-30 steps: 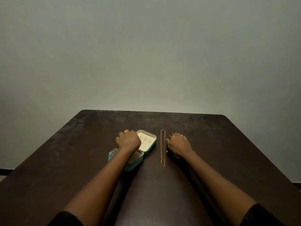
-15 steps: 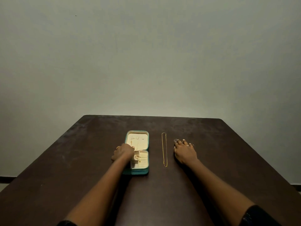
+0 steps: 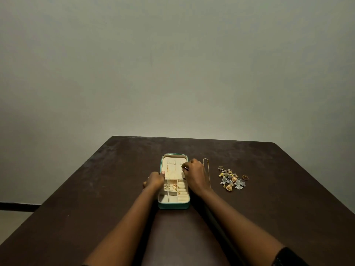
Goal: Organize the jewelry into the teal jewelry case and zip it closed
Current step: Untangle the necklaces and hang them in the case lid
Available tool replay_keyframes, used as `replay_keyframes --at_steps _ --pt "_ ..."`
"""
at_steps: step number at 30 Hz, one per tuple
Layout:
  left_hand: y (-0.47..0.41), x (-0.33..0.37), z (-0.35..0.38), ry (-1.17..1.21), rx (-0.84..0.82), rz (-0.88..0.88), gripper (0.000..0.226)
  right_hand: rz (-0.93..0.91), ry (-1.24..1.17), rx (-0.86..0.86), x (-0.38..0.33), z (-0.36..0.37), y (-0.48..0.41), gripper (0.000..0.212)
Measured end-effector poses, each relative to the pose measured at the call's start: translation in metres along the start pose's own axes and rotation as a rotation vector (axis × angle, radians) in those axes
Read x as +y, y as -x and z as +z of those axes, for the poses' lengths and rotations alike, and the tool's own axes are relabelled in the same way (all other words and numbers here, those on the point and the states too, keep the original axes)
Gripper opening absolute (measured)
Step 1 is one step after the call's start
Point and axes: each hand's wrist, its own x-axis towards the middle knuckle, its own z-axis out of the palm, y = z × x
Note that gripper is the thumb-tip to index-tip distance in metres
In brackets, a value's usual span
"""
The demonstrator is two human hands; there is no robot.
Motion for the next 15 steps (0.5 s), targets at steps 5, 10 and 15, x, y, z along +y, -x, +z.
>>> replay_keyframes --at_steps 5,10,15 --pt "0.041 0.011 -0.017 -0.017 0.047 0.029 0.035 0.145 -0.043 0.068 -0.007 0.009 -0.012 0.021" --pt "0.069 0.016 -0.022 -0.215 0.139 0.134 0.038 0.137 0.016 0.057 -0.024 0.017 -0.015 0.023" --pt "0.071 0.015 -0.02 -0.226 0.158 0.175 0.037 0.166 0.107 0.115 -0.038 0.029 -0.016 0.023"
